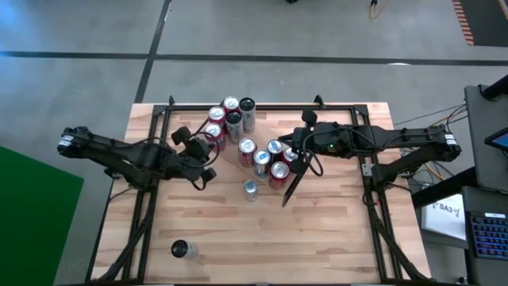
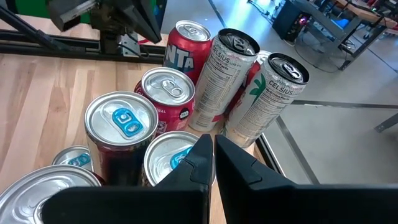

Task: Place canned beverage on shelf
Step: Put the red soda can on the shelf, align with the other red soda cans

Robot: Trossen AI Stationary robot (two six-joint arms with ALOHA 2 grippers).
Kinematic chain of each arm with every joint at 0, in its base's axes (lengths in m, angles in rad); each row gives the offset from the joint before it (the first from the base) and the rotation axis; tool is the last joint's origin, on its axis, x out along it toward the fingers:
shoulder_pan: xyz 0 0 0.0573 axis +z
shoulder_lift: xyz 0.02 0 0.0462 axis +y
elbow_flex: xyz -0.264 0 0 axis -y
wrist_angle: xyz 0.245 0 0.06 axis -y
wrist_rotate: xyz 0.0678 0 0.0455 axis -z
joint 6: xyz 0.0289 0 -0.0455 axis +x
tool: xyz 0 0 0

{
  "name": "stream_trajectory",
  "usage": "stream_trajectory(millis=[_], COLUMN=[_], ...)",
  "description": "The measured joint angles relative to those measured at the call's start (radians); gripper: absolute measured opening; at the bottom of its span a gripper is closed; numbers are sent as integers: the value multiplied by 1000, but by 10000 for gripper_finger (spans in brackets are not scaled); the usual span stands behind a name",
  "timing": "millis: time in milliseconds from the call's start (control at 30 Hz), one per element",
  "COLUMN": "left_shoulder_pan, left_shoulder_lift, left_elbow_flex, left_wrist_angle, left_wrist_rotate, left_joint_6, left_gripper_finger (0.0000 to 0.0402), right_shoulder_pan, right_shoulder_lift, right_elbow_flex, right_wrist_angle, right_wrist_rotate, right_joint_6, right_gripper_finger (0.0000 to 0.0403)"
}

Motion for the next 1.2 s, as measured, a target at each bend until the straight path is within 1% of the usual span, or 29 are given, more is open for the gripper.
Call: stream_trajectory(millis=[100,167,233,267,300,367,467,533,700,767,900,967,1100,1200], left_shoulder_pan=[-8,-11,-11,-11,-11,-12,-11,-11,-7,-7,-16,-17,2,18], left_shoulder_lift=[-15,-22,-22,-20,-15,1,29,35,35,27,-11,-40,-108,-152], left_elbow_flex=[16,31,36,30,23,11,9,9,9,9,26,42,76,81], left_wrist_angle=[-10,6,47,77,117,169,151,120,63,42,14,1,-11,6], left_wrist_rotate=[26,102,204,235,243,199,81,53,35,43,151,165,128,74], left_joint_6=[1,26,61,83,104,127,109,92,44,40,100,144,216,250], left_gripper_finger=[0,0,0,0,0,0,0,0,0,0,0,0,0,0], right_shoulder_pan=[0,0,0,0,0,0,0,0,0,0,0,-2,-7,-9], right_shoulder_lift=[0,0,0,0,0,0,0,0,0,0,0,0,-1,-1], right_elbow_flex=[0,0,0,0,0,0,0,0,0,0,0,7,41,70], right_wrist_angle=[0,0,0,0,0,0,0,0,0,0,1,-9,-4,8], right_wrist_rotate=[0,0,0,0,0,0,-1,0,-1,-1,-3,-8,-10,-8], right_joint_6=[0,1,0,0,1,1,9,9,10,10,18,39,46,50], right_gripper_finger=[9,9,9,9,9,9,9,9,9,9,9,9,9,9])
